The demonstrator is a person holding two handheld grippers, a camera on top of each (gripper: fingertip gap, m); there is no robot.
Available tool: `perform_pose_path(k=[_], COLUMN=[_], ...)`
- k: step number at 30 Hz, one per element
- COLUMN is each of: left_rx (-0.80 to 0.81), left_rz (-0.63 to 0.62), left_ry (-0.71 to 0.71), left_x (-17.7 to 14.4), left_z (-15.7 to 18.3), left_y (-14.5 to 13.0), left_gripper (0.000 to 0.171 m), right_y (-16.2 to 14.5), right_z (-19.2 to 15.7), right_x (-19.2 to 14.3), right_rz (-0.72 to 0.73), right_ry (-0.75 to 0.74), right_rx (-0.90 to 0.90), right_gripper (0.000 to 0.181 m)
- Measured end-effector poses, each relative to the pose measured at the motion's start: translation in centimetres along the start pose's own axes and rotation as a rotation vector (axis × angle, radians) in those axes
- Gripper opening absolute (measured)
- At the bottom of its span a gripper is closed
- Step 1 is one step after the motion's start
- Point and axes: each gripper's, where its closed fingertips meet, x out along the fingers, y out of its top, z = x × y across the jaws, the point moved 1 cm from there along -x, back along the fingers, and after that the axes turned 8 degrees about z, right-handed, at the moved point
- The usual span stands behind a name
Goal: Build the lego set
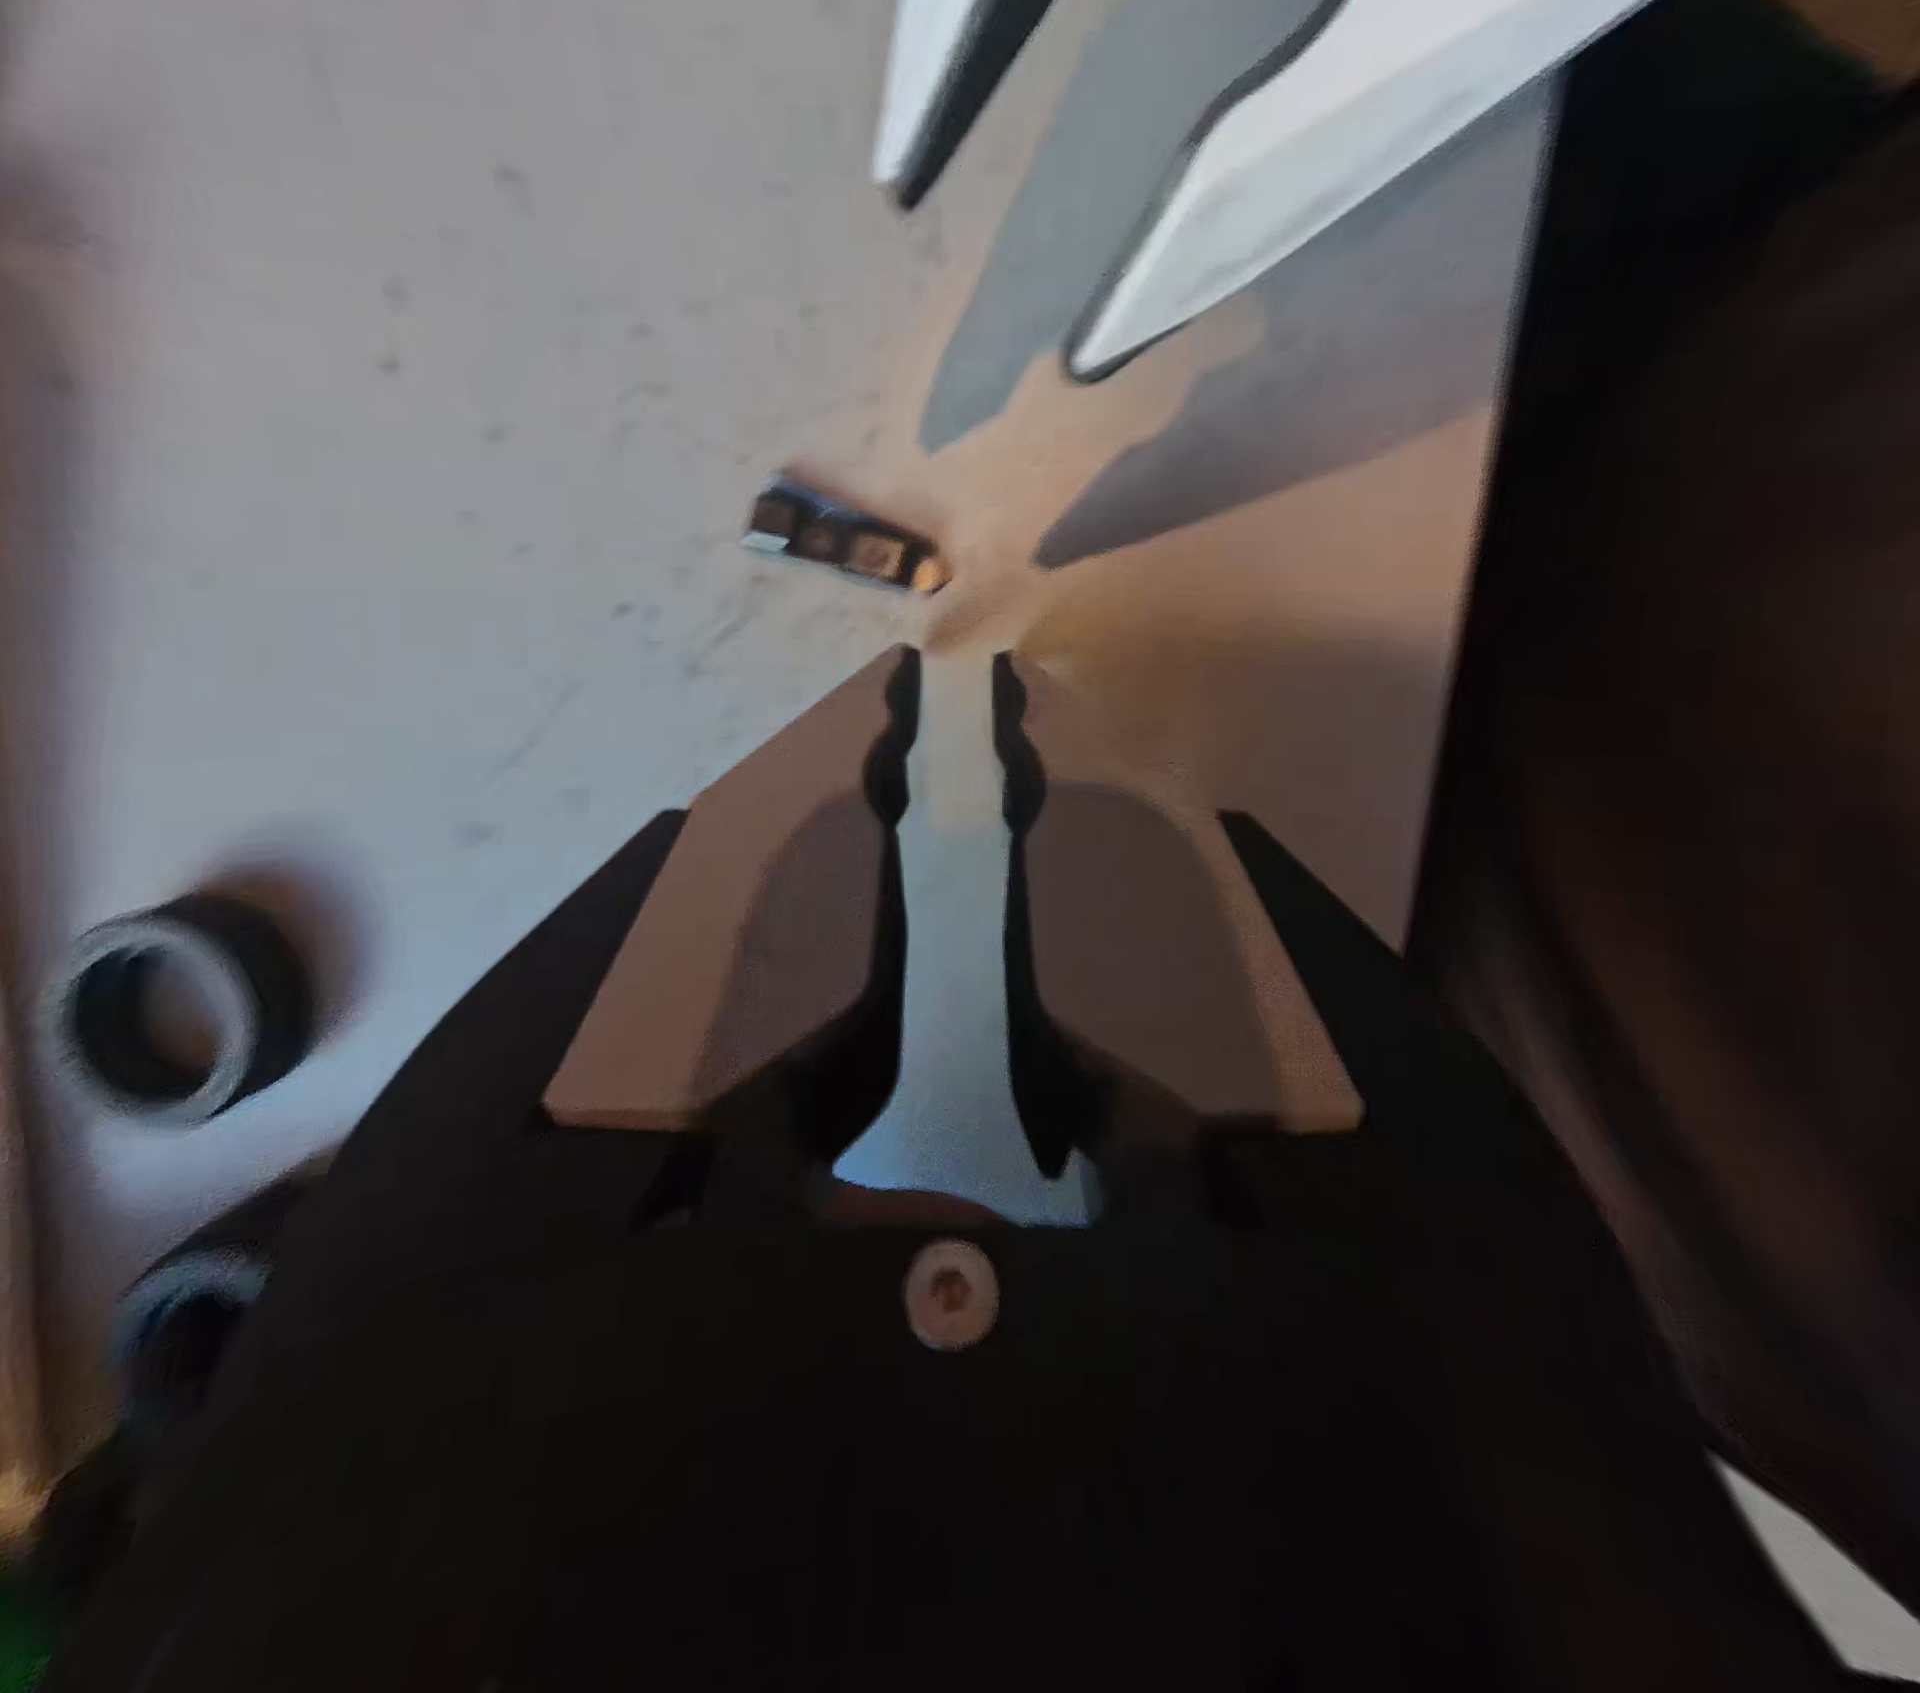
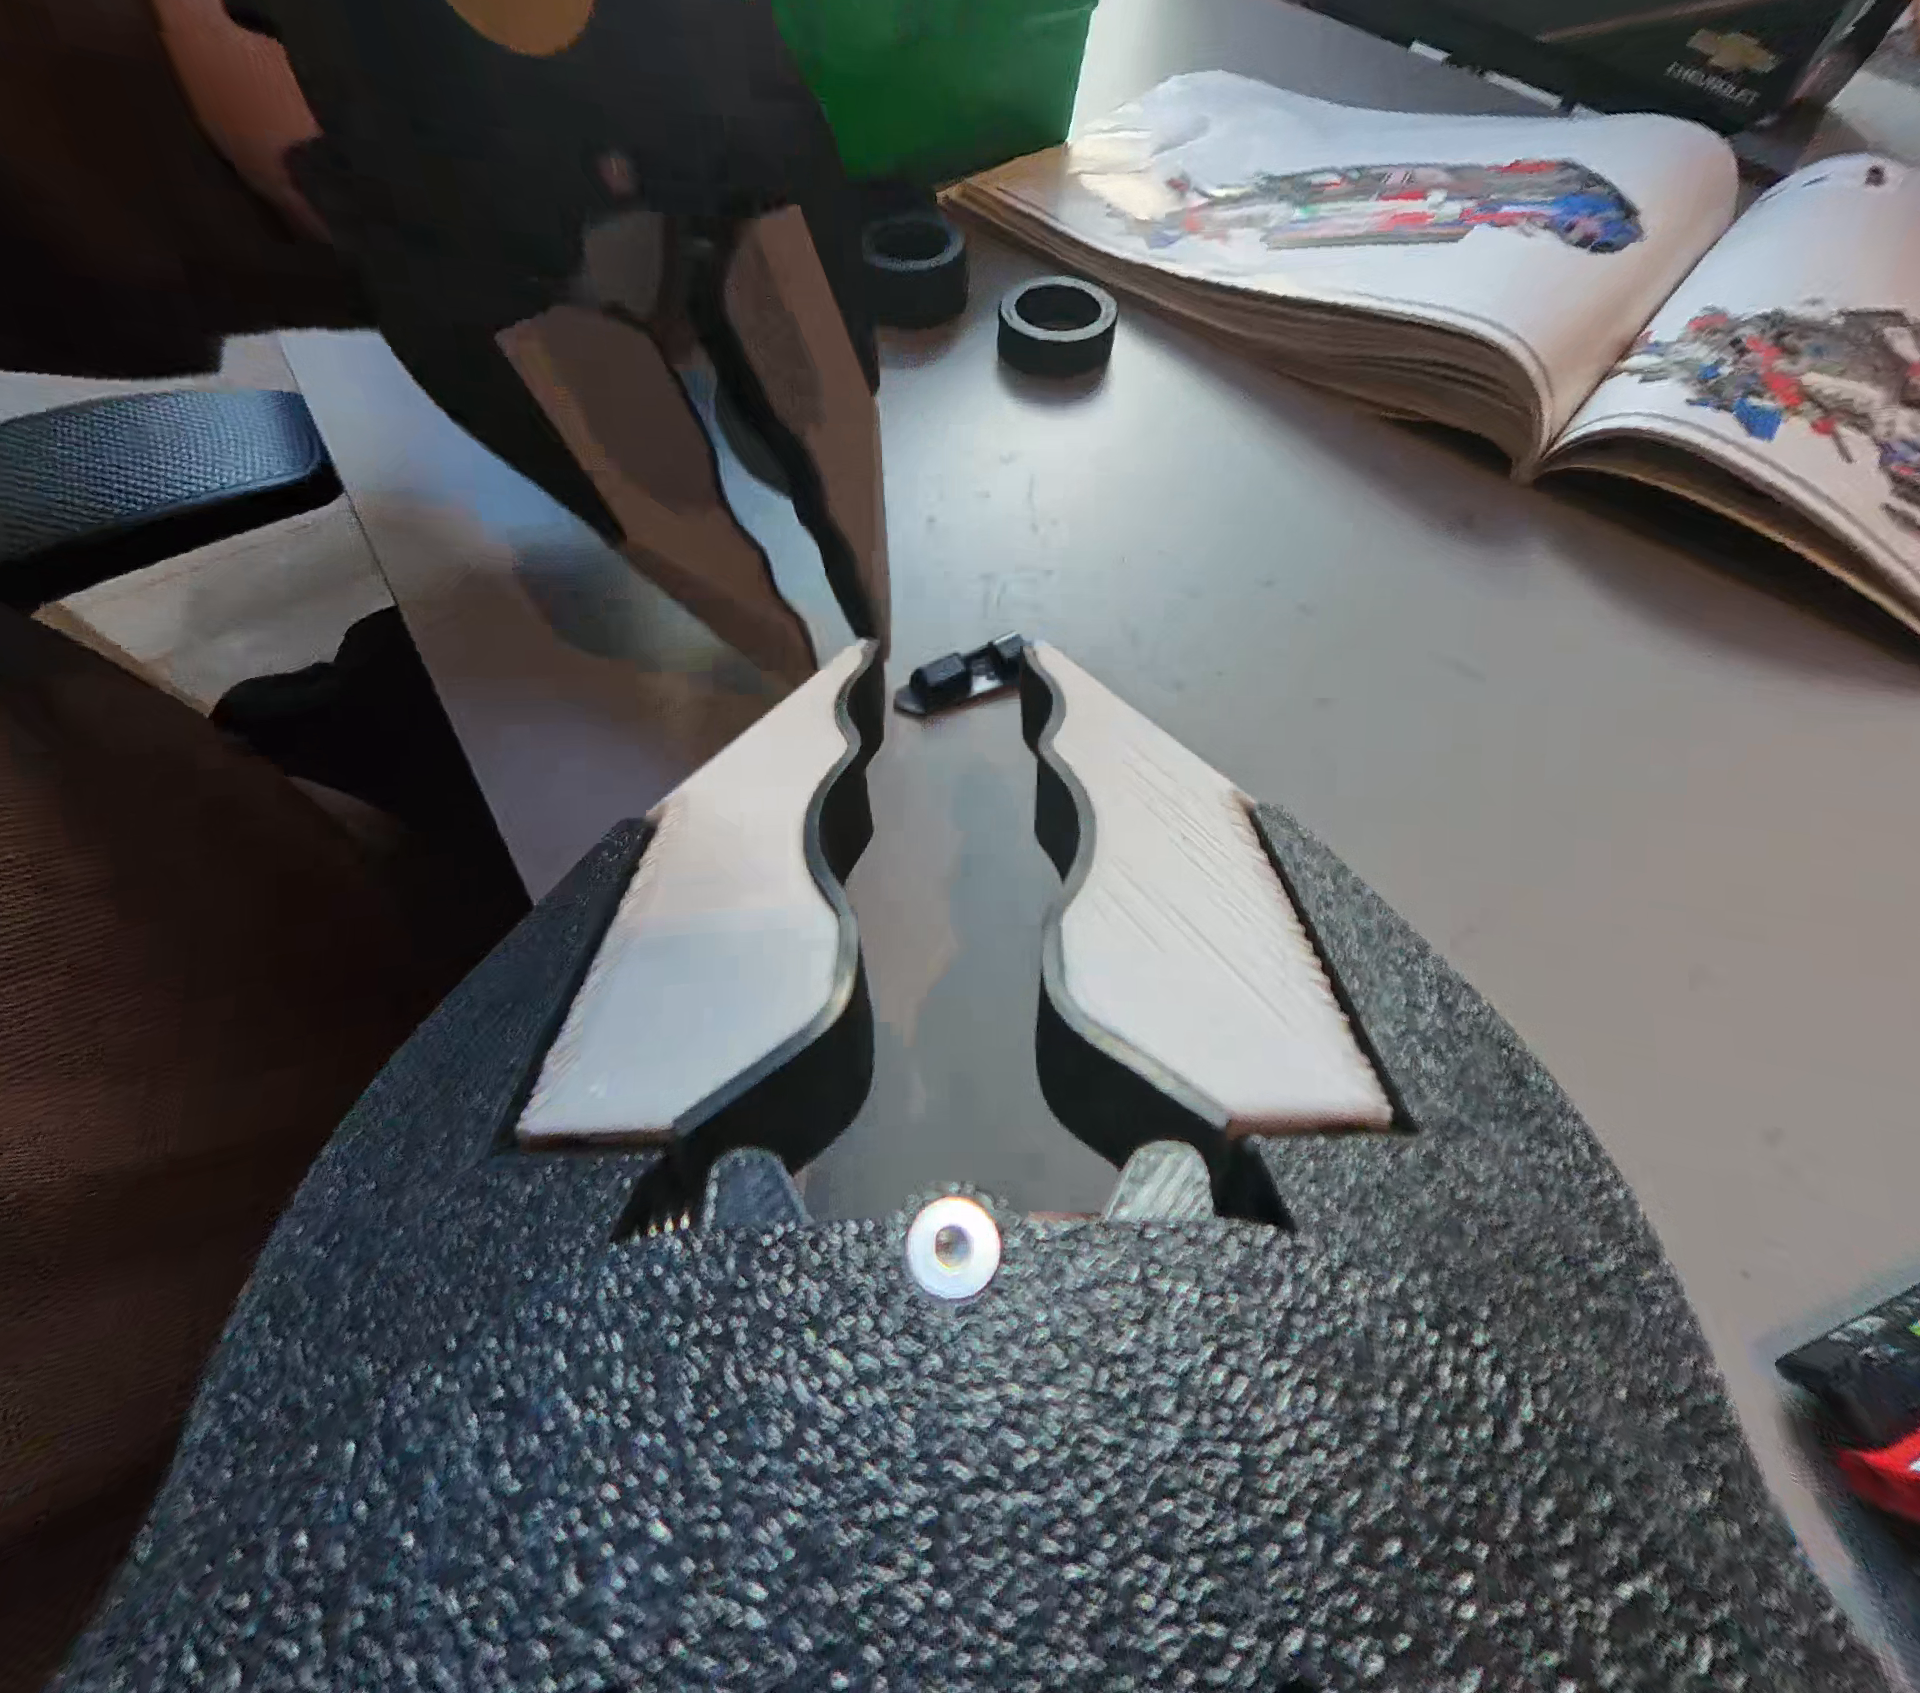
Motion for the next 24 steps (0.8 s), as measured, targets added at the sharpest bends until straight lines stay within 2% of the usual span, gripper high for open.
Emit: perform_pose_path(k=[3,4,6,8,10,11,13,15,19,20,24], left_rx=[-0.012,0.005,-0.029,-0.109,-0.151,-0.146,-0.144,-0.153,-0.119,-0.13,-0.156], left_rz=[0.083,0.119,0.186,0.294,0.384,0.393,0.294,0.152,0.048,0.093,0.124], left_ry=[-0.069,-0.055,0.075,0.103,0.111,0.128,0.158,0.131,0.051,0.036,-0.125], left_x=[2.0,3.1,4.8,4.4,2.0,0.9,-0.2,0.1,1.9,2.0,2.2], left_z=[0.2,-0.6,-4.3,-6.3,-7.2,-7.6,-8.1,-7.4,-4.5,-4.0,-0.6], left_y=[2.4,3.6,6.6,9.9,11.6,11.4,8.8,5.3,1.7,2.2,3.1], left_gripper=[0.014,0.012,0.014,0.017,0.017,0.017,0.023,0.036,0.045,0.042,0.043], right_y=[0.9,1.2,2.2,2.7,2.4,2.1,1.8,1.7,1.8,1.8,1.9], right_z=[1.4,2.2,3.9,5.6,6.6,6.7,6.7,6.3,5.3,5.1,5.0], right_x=[-0.5,-0.9,-1.7,-2.6,-3.1,-3.2,-3.3,-3.2,-2.7,-2.6,-2.5], right_rz=[0.048,0.069,0.126,0.17,0.167,0.166,0.172,0.178,0.182,0.182,0.182], right_ry=[-0.056,-0.091,-0.167,-0.232,-0.256,-0.252,-0.235,-0.205,-0.158,-0.151,-0.145], right_rx=[-0.01,-0.016,-0.017,-0.002,0.037,0.057,0.087,0.109,0.112,0.109,0.105], right_gripper=[0.025,0.024,0.02,0.017,0.017,0.017,0.017,0.017,0.017,0.017,0.016])
